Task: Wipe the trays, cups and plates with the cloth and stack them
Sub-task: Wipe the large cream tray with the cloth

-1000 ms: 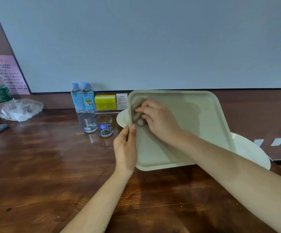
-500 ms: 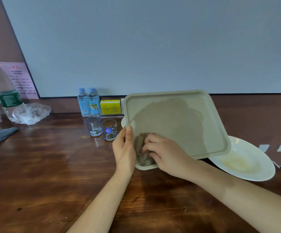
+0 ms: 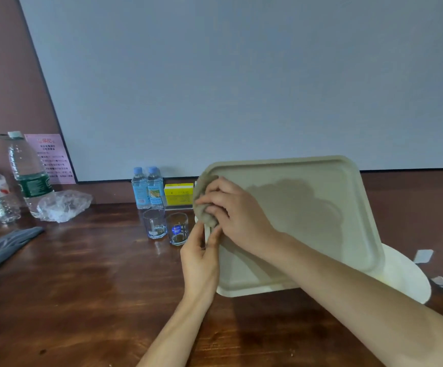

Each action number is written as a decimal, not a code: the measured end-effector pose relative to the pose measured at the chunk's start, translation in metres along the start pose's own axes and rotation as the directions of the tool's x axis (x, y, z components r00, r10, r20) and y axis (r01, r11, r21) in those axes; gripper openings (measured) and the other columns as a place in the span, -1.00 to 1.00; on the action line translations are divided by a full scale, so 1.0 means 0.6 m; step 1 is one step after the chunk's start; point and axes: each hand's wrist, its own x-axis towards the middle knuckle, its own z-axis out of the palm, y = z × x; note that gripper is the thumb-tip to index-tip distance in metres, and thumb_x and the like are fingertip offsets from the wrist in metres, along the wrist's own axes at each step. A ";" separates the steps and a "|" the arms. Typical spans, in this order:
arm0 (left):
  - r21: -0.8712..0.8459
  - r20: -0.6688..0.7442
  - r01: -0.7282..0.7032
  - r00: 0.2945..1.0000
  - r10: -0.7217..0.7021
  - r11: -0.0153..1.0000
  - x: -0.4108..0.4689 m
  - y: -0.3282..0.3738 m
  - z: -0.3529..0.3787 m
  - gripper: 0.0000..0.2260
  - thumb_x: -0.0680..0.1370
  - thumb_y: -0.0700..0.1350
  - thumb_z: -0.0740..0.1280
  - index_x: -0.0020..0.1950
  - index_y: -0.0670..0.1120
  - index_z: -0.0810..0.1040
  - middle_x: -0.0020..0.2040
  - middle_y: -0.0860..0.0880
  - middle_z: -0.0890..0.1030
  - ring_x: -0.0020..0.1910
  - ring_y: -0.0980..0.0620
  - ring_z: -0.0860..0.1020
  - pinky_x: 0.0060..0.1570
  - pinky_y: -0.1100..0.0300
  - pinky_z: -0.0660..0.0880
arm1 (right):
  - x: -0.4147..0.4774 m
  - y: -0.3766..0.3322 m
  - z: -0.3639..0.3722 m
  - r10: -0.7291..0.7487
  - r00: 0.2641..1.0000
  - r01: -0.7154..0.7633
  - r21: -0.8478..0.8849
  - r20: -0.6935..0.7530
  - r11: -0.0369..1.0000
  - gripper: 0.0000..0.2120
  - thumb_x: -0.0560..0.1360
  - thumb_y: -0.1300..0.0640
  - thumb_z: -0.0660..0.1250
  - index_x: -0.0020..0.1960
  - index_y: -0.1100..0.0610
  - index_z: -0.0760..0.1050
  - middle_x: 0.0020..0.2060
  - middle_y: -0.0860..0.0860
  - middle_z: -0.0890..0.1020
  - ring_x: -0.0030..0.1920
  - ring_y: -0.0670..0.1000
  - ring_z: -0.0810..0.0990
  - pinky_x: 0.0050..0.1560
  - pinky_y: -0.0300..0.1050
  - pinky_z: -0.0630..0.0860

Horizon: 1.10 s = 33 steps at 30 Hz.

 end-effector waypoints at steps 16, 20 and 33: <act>0.241 -0.037 -0.200 0.976 0.215 0.950 0.002 0.064 -0.039 -0.76 0.71 -0.16 0.36 0.36 -0.06 0.68 0.12 0.18 0.74 0.14 0.22 0.68 0.15 0.23 0.61 | 0.087 -0.005 -0.067 -0.008 0.987 -0.016 -0.143 -0.163 0.990 -0.75 0.56 0.40 0.40 0.19 0.24 0.71 0.05 0.04 0.65 0.02 -0.02 0.56 0.03 -0.61 0.29; 0.204 -0.011 -0.193 0.980 0.199 0.960 0.003 0.076 -0.043 -0.83 0.70 -0.20 0.37 0.23 -0.05 0.71 -0.02 0.23 0.74 -0.02 0.20 0.68 -0.03 0.38 0.53 | 0.087 -0.018 -0.067 -0.079 0.983 0.059 -0.125 -0.164 0.990 -0.68 0.53 0.46 0.38 0.21 0.24 0.70 0.04 0.06 0.65 0.01 -0.14 0.45 0.06 -0.68 0.26; 0.012 0.007 -0.123 0.992 0.123 0.992 0.060 0.053 -0.077 -0.77 0.69 -0.26 0.38 0.21 0.03 0.70 0.07 0.06 0.77 0.10 -0.01 0.72 0.14 0.01 0.66 | 0.110 0.061 -0.117 -0.033 0.992 0.002 -0.245 -0.121 0.970 -0.76 0.58 0.16 0.41 0.25 0.10 0.62 0.10 -0.06 0.63 0.12 0.02 0.55 0.11 -0.03 0.50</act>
